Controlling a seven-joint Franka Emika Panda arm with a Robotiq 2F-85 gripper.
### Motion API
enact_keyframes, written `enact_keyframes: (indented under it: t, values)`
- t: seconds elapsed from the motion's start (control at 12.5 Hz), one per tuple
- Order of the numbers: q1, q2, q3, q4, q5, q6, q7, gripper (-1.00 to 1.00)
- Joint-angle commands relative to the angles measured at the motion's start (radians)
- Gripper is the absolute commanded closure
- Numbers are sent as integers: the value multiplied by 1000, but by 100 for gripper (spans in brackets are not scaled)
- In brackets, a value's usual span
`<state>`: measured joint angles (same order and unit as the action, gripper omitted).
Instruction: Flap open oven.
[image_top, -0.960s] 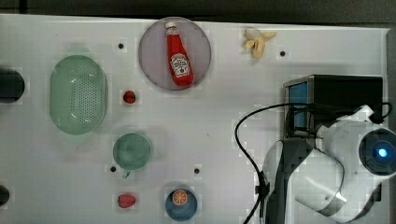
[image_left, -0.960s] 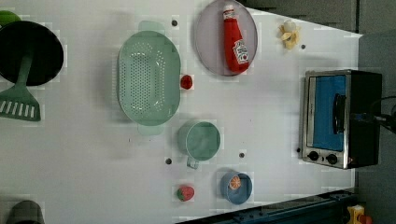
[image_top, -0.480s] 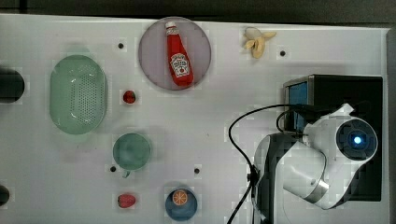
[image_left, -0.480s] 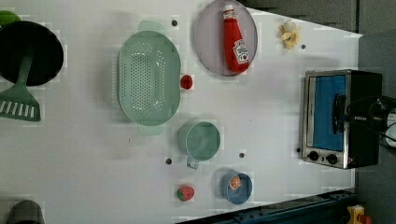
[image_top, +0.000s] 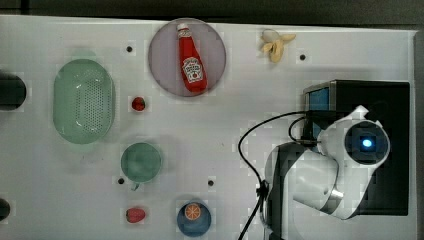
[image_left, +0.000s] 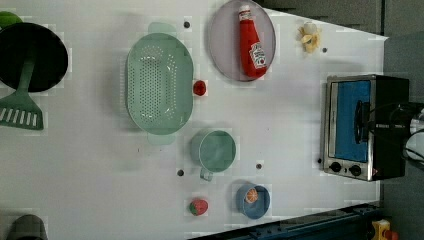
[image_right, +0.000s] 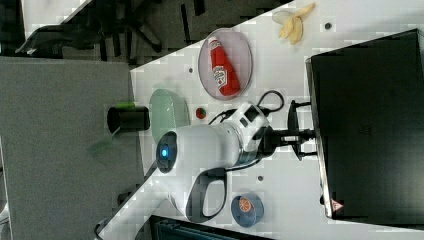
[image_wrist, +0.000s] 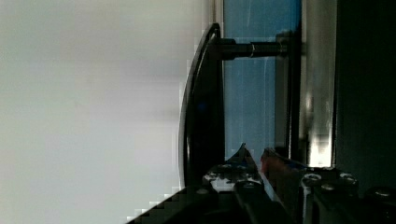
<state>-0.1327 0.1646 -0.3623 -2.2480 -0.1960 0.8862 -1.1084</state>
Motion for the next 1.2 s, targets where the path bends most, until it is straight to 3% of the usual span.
enact_keyframes:
  t: [0.08,0.64,1.2]
  values:
    - [54,-13,41,-18,-113,-8,167,65]
    - [109,44,140,-36,-364,-60,484,65]
    - [220,243,218,6,-670,-145,993,65]
